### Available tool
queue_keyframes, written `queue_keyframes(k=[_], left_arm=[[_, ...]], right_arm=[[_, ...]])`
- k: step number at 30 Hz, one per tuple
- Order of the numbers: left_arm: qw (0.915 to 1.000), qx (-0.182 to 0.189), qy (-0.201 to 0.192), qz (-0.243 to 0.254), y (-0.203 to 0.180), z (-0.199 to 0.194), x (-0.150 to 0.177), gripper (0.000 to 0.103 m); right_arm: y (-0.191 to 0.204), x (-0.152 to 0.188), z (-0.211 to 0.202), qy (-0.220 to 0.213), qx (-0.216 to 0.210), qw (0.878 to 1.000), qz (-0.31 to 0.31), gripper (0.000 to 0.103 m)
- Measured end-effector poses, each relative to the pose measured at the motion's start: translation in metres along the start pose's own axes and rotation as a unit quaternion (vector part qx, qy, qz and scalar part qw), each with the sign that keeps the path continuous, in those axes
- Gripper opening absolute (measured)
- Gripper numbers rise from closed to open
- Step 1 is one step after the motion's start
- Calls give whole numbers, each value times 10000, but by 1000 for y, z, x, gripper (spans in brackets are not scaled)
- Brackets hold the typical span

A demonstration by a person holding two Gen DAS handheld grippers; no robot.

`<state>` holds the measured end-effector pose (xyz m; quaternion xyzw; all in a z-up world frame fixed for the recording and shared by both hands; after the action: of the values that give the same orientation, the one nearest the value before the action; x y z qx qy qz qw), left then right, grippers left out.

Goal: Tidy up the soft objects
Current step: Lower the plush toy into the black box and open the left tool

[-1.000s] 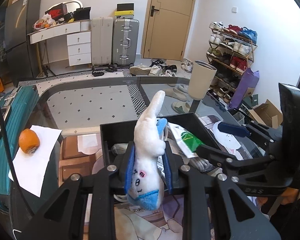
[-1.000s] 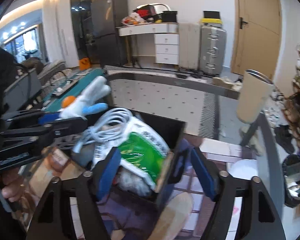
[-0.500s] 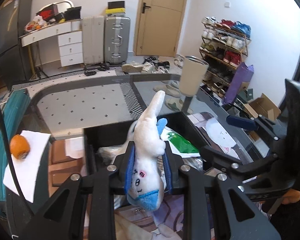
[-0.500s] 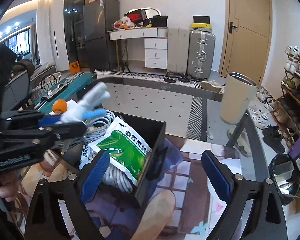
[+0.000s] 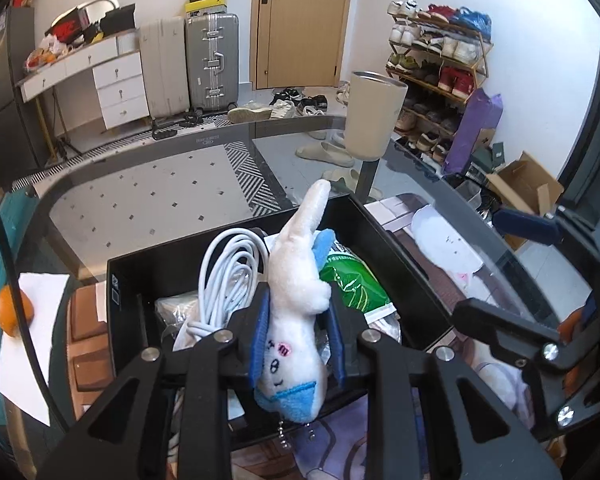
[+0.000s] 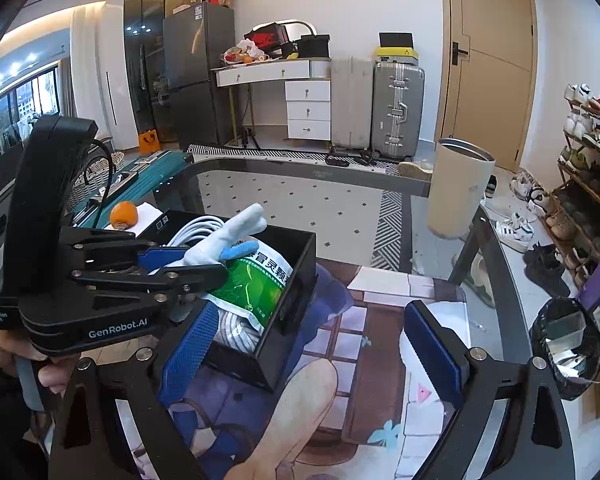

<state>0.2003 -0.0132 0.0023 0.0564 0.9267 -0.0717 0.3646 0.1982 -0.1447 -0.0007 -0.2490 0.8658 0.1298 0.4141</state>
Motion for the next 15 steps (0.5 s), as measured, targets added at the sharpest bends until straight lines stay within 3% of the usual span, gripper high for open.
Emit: queue_keyframes(k=[11, 13, 15], left_arm=[[9999, -34, 116, -45, 6, 8, 7, 26], [9999, -93, 67, 3, 4, 4, 7, 28], [9999, -152, 40, 53, 3, 1, 6, 39]], right_arm=[[1, 6, -4, 81, -26, 9999, 61, 95], [0, 6, -5, 86, -20, 9999, 79, 95], [0, 6, -7, 52, -31, 10000, 73, 95]])
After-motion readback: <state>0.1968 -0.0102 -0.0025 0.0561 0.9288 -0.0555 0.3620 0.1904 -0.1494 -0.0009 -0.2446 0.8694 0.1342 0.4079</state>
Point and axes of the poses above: each gripper's, at about its wrist camera, not at the fingertips, and z roughly the way its jaws point, y to its left, x to its underside, the point moved 4 cm from there along z, roughly the way its jaws point, and after that the axes turned 1 degree about x, right-handed, at the moved point
